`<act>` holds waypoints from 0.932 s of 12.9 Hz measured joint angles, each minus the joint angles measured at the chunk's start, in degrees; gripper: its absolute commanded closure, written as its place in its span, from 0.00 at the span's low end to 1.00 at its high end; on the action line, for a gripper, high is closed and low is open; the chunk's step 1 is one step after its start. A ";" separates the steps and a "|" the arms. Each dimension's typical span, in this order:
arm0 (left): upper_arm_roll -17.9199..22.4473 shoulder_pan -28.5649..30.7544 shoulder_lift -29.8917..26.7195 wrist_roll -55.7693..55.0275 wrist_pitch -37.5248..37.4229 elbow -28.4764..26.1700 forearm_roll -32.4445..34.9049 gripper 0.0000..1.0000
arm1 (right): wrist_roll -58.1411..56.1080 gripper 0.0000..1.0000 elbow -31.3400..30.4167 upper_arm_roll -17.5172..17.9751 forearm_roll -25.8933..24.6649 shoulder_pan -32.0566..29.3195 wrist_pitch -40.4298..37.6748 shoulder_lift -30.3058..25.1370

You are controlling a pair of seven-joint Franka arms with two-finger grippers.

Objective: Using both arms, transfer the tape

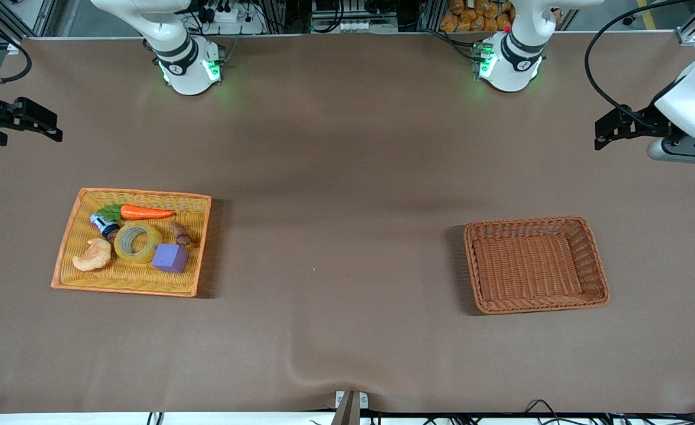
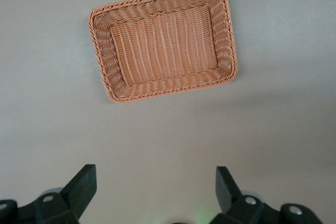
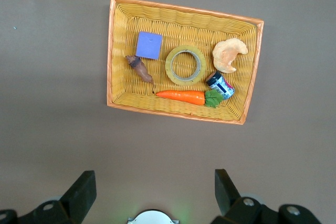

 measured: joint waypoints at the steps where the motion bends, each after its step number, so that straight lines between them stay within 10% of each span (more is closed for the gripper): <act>1: -0.01 0.00 0.00 0.00 0.00 -0.01 0.00 0.00 | 0.00 0.00 0.00 0.03 0.00 0.00 0.04 0.00; 12: 0.47 1.67 -0.67 -4.73 -1.04 -0.01 0.00 0.00 | -0.01 0.00 0.28 0.49 0.04 0.37 0.29 0.00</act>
